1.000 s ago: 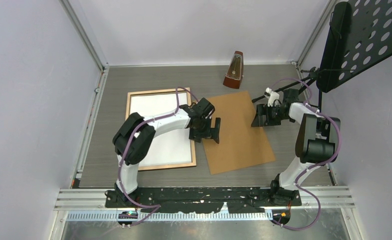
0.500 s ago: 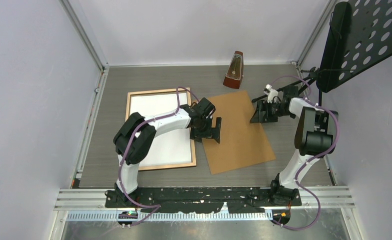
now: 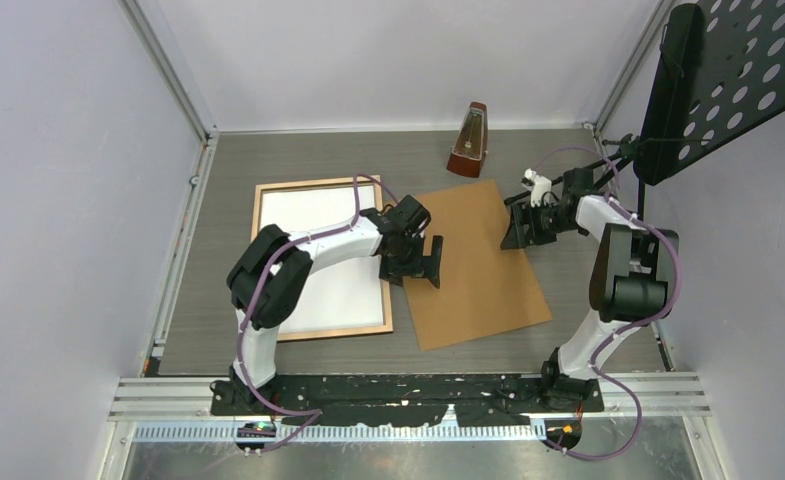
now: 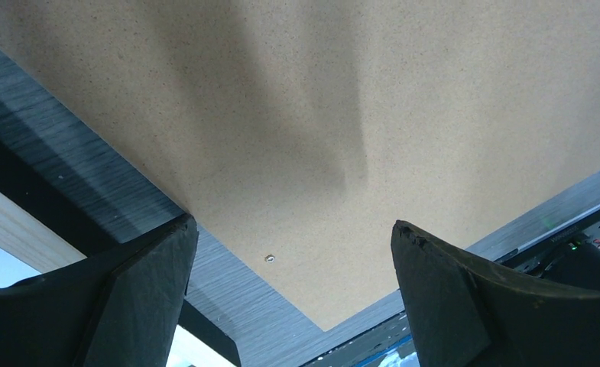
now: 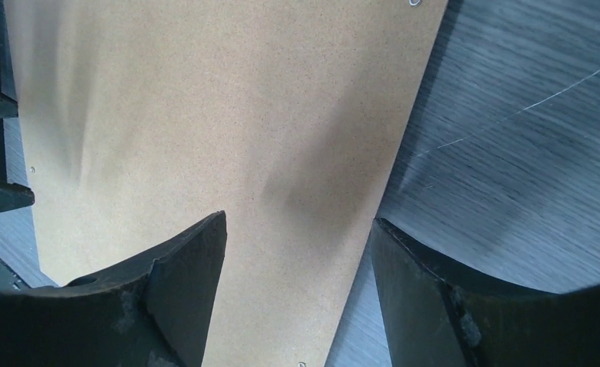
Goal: Put the photo into the frame
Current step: Turn over the photo frame item at the center of the board.
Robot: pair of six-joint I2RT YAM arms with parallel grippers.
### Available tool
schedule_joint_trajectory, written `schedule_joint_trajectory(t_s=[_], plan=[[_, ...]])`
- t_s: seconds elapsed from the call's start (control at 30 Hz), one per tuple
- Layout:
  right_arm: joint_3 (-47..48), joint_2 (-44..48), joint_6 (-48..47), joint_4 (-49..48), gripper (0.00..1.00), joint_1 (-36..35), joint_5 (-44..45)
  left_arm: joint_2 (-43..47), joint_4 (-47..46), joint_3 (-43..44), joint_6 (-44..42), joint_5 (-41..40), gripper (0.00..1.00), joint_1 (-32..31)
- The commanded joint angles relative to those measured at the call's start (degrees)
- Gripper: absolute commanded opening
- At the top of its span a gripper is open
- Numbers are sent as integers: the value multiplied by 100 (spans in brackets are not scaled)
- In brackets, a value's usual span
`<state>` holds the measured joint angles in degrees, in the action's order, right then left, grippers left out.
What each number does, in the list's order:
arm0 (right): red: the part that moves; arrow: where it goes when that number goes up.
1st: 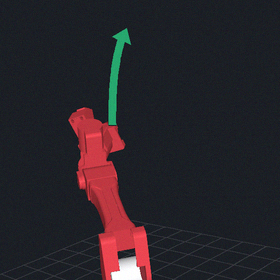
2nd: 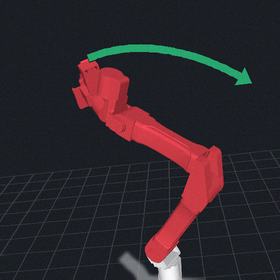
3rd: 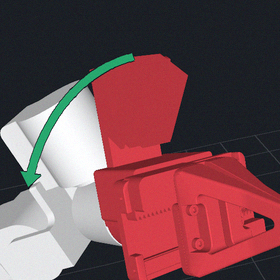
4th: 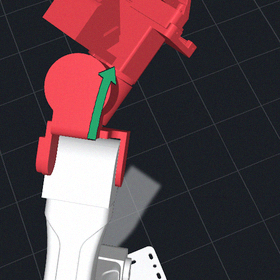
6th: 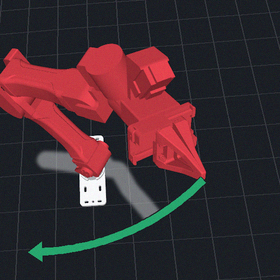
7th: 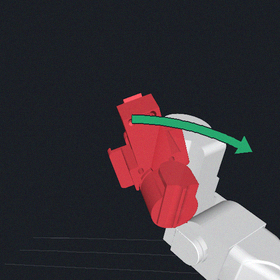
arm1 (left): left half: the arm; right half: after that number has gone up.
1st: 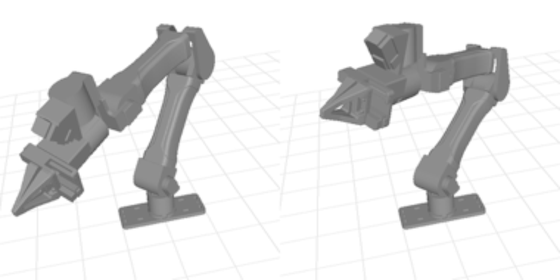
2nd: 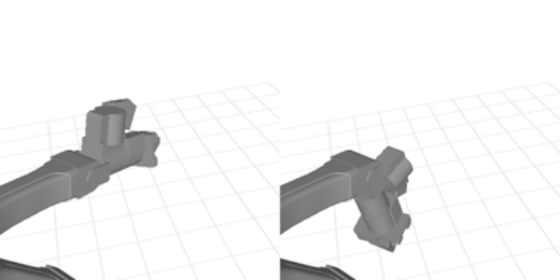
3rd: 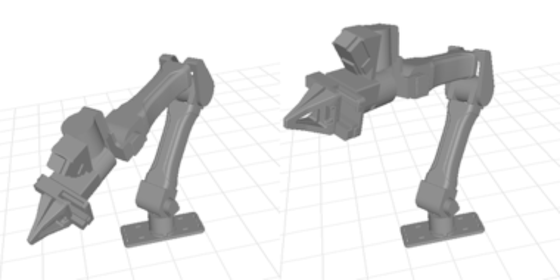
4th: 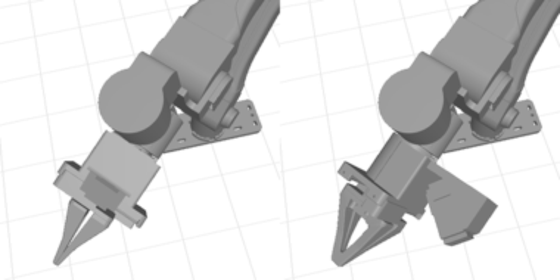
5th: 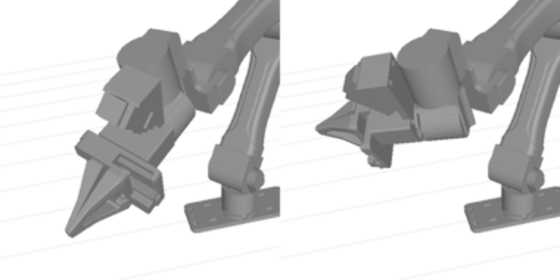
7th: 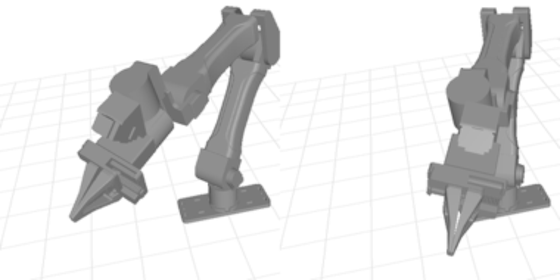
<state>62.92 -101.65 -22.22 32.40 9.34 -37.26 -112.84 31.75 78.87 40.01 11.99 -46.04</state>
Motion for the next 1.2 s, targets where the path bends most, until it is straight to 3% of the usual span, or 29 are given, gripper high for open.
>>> schedule_joint_trajectory(t_s=[0.0,0.53,1.17], plan=[[-25,717,117,577,74,-495,-415,-36,-488,148,-130,244,99,-47],[322,1951,460,1034,73,-1118,-328,43,-770,161,-177,658,100,60],[1161,3133,1209,1688,68,-1467,-1103,480,-1260,-184,-227,987,100,69]])
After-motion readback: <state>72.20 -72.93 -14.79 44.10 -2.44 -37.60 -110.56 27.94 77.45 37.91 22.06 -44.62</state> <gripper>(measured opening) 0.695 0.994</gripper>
